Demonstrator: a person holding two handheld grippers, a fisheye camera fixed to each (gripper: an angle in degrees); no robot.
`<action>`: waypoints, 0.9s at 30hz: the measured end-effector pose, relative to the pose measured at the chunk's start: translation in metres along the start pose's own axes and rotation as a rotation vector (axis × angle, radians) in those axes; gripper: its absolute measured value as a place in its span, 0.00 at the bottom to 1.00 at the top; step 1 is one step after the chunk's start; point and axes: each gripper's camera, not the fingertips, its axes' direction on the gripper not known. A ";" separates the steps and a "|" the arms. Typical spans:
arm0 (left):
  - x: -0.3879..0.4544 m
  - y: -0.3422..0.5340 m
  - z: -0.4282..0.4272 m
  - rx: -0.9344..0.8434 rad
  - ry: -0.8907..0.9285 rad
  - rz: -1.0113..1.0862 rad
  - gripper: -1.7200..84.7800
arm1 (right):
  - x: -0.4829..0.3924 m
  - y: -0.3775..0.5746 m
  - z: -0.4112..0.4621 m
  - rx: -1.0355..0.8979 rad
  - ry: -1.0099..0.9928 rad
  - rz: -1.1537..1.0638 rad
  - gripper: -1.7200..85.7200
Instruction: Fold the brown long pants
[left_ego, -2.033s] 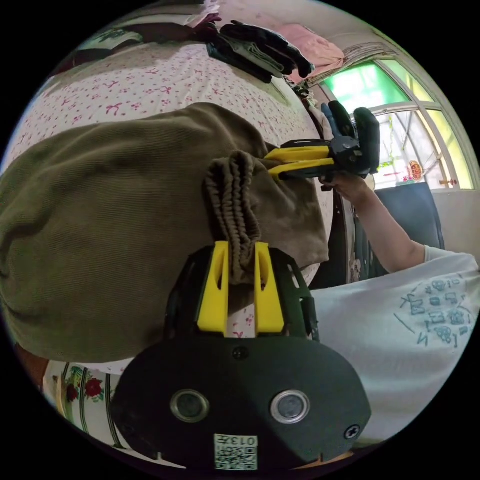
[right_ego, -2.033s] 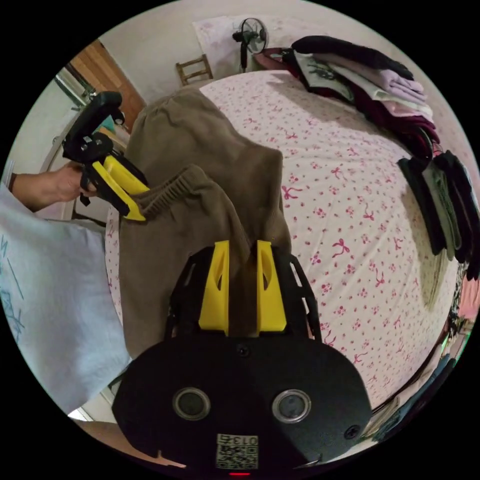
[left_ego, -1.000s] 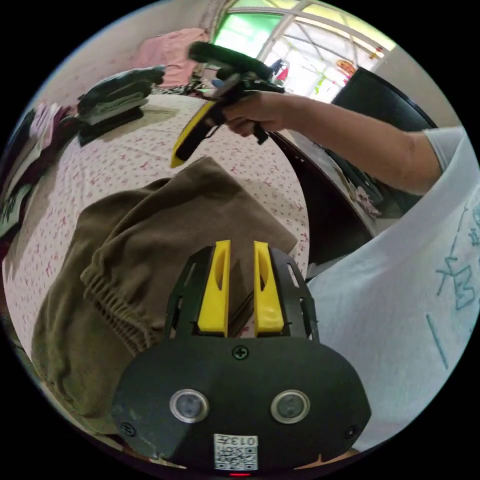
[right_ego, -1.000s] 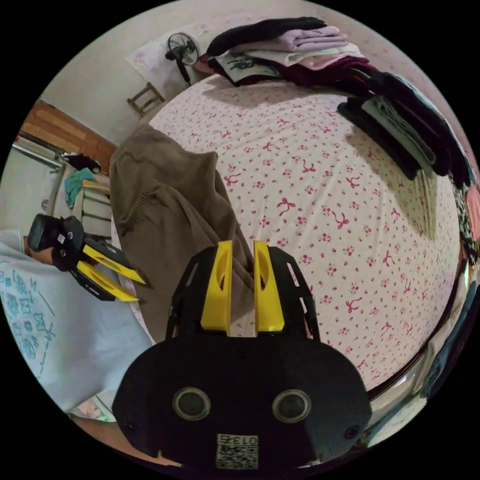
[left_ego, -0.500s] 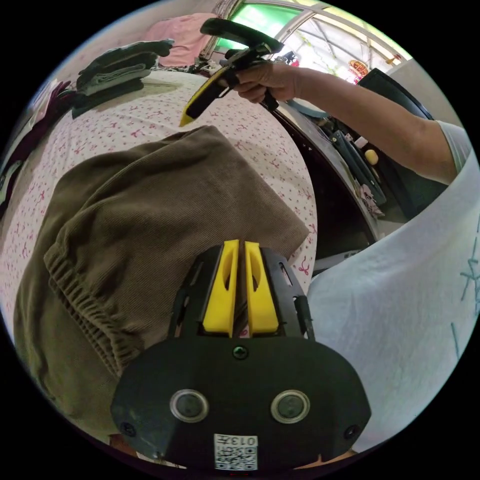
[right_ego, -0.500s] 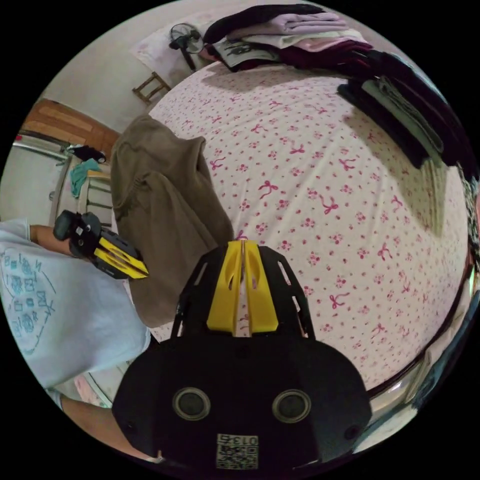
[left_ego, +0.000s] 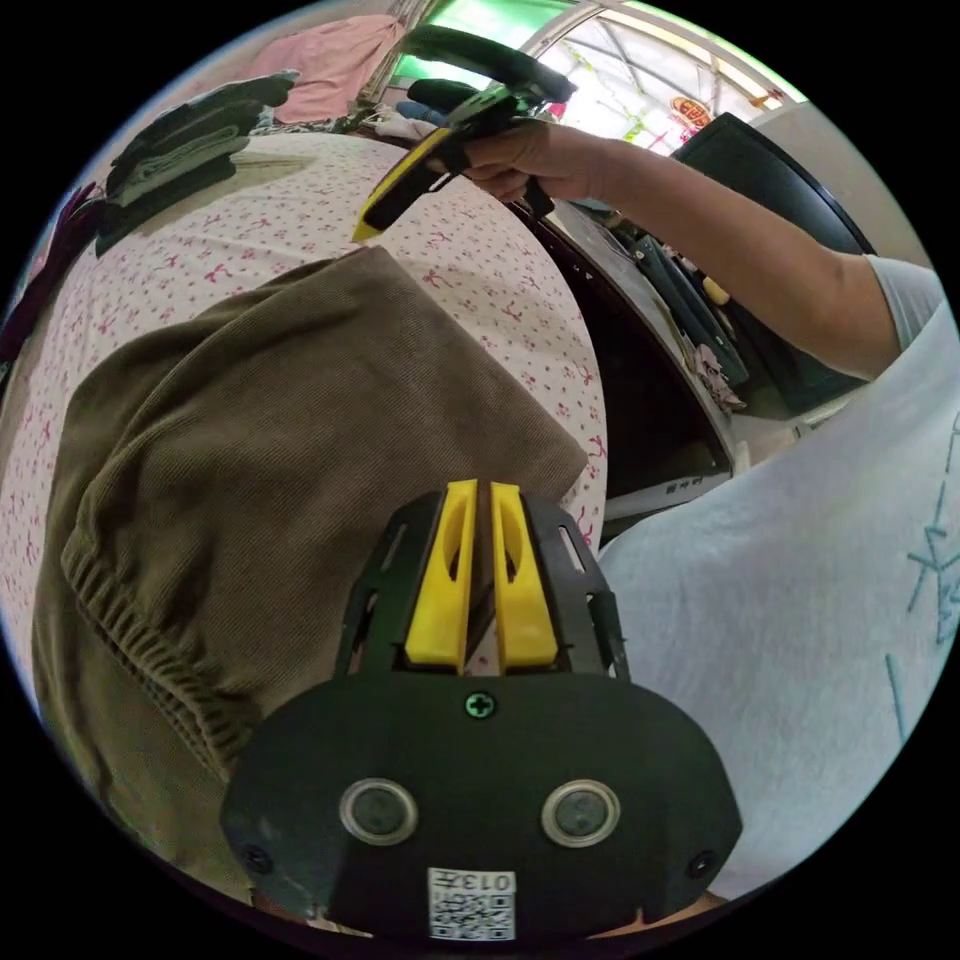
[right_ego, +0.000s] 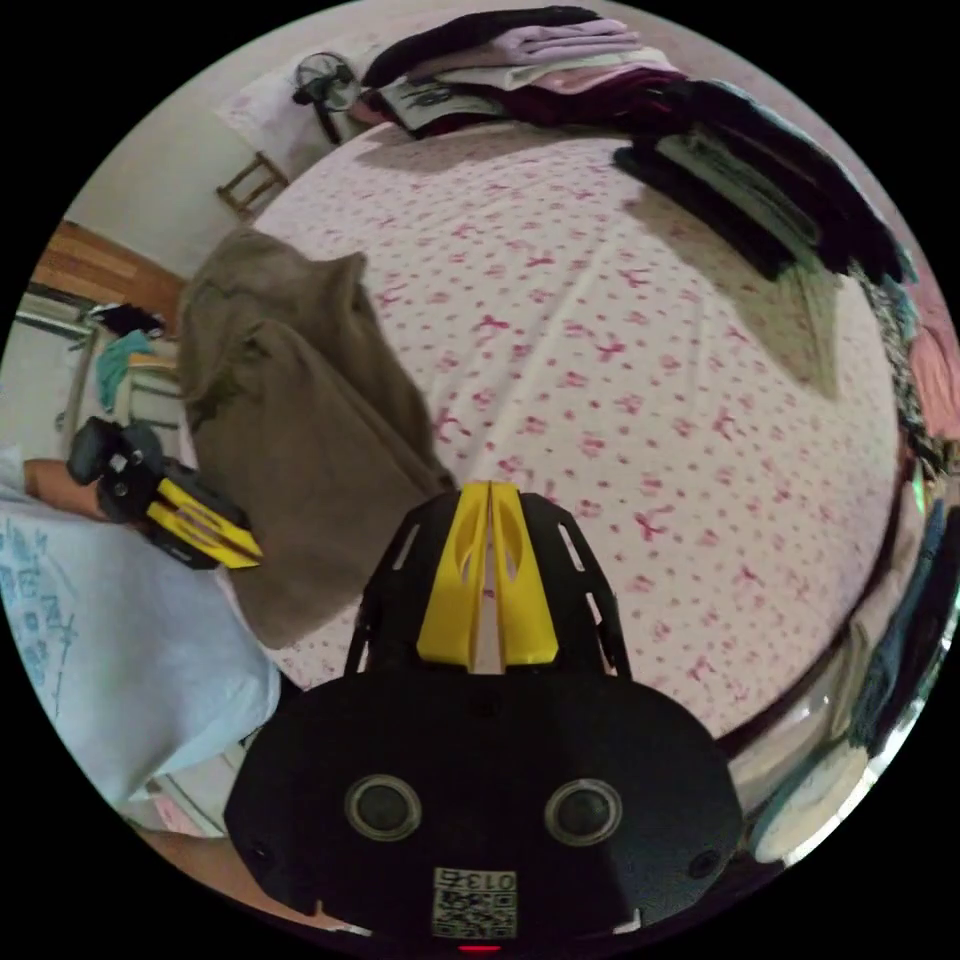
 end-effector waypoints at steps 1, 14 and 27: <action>0.001 0.000 -0.004 0.010 -0.020 -0.001 0.04 | 0.005 0.007 -0.006 0.030 0.052 0.018 0.03; -0.021 0.009 -0.031 0.045 -0.164 -0.143 0.04 | 0.008 0.031 0.016 0.044 -0.120 -0.041 0.02; -0.088 0.007 -0.098 0.125 -0.470 -0.253 0.04 | -0.035 0.043 0.036 0.124 -0.044 -0.093 0.06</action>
